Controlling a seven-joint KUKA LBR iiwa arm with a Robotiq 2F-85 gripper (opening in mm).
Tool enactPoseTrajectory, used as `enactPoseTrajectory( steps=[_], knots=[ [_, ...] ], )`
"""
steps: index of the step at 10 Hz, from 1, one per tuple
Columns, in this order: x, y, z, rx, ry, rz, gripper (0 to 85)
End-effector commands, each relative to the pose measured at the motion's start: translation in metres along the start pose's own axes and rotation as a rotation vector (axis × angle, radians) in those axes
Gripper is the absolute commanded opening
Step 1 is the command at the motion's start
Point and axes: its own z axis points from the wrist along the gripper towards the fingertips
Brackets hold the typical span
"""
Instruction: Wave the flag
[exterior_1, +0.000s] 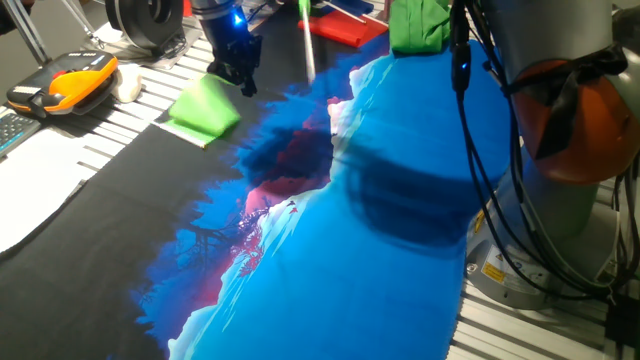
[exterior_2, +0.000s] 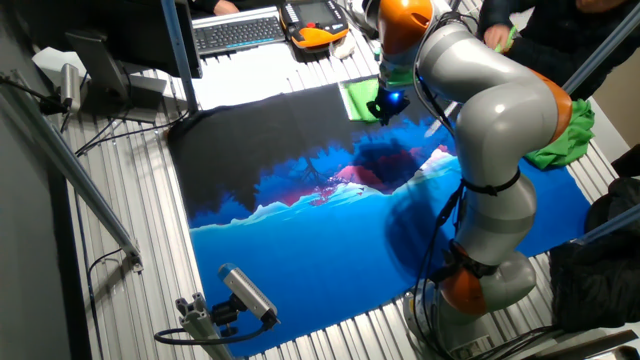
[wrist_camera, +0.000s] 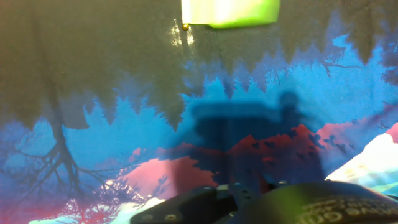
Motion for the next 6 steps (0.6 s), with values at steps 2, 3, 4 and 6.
enactPoseTrajectory(
  steps=[2,3,4,6],
  knots=[
    [-0.0002,0.0004,0.0004,0.003,0.005,-0.009,34.0],
    [-0.0009,0.0000,0.0006,-0.002,0.006,-0.023,17.0],
    [-0.0014,-0.0005,0.0008,-0.011,0.012,-0.039,17.0],
    [-0.0012,-0.0019,-0.0004,-0.024,0.019,-0.060,0.0]
  ],
)
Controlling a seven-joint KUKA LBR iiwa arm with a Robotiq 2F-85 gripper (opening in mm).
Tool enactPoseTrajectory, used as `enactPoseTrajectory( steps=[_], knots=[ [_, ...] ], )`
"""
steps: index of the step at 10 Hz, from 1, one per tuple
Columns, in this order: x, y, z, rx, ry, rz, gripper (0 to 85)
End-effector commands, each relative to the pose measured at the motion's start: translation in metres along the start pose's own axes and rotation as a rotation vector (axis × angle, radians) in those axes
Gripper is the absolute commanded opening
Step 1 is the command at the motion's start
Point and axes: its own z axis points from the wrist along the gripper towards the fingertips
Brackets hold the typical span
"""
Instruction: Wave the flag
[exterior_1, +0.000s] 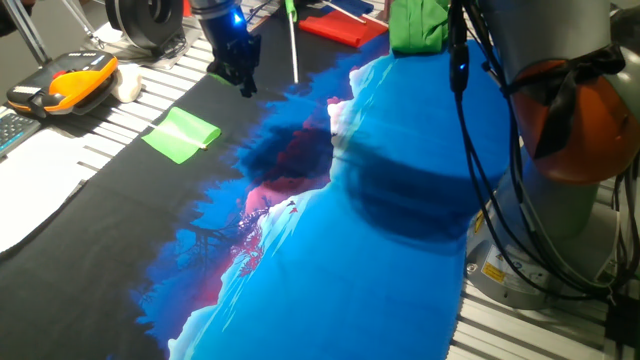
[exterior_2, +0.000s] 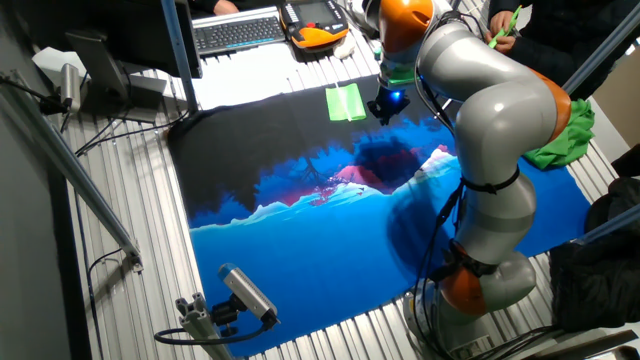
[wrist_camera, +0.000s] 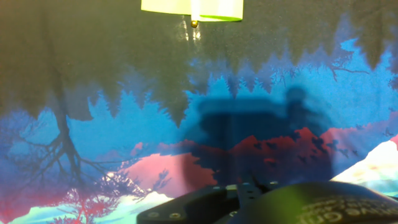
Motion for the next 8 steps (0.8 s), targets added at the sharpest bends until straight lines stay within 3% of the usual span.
enactPoseTrajectory(
  steps=[1,4,7,8],
  knots=[
    [0.0004,-0.0002,0.0000,-0.005,0.002,0.000,0.0],
    [-0.0013,-0.0005,0.0006,0.001,-0.029,0.003,0.0],
    [0.0017,0.0018,0.0012,-0.004,-0.021,-0.017,0.0],
    [0.0014,0.0019,0.0016,-0.025,-0.015,-0.022,0.0]
  ],
)
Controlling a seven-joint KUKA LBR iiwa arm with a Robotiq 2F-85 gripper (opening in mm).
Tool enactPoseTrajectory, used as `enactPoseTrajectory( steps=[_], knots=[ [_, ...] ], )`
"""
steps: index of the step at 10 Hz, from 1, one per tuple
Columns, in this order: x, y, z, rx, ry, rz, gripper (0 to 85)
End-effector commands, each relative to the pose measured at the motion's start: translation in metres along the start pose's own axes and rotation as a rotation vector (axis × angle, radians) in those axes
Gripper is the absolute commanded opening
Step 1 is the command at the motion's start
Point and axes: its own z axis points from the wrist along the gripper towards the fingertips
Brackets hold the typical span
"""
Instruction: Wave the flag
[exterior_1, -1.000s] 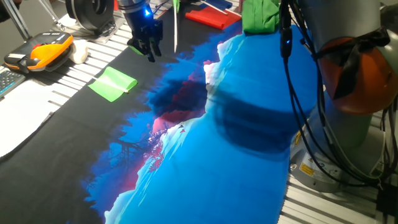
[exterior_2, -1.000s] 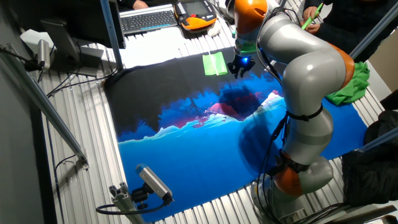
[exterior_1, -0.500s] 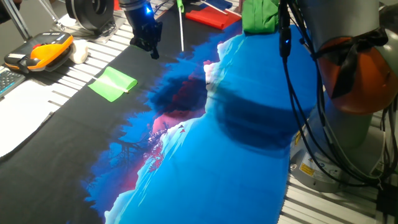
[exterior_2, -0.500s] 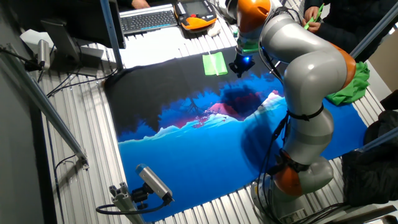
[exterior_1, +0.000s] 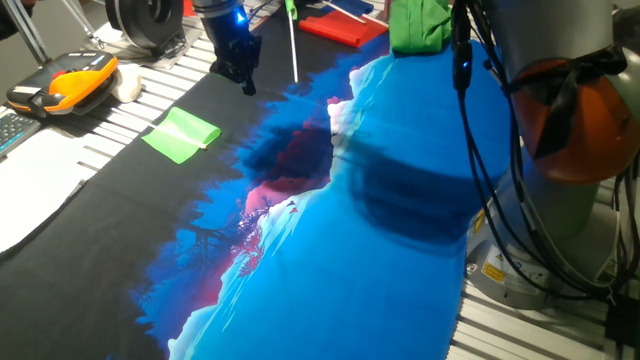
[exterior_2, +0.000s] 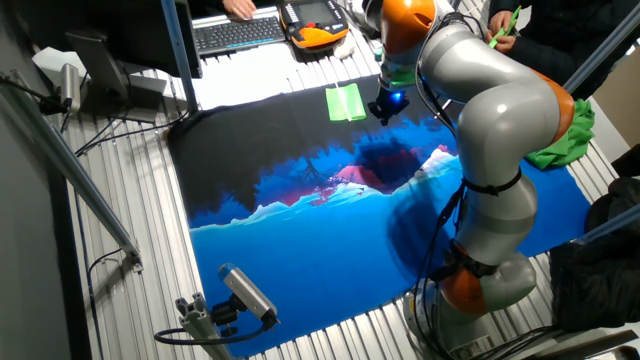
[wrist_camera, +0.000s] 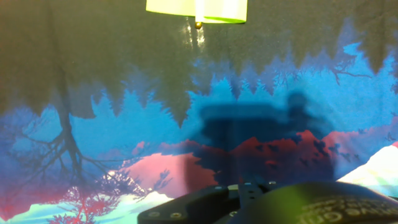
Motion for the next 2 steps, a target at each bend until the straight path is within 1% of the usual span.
enactPoseTrajectory(
  steps=[1,2],
  knots=[
    [0.0003,0.0001,0.0006,-0.007,0.000,-0.003,0.0],
    [0.0013,0.0009,0.0008,0.003,-0.006,-0.008,0.0]
  ],
)
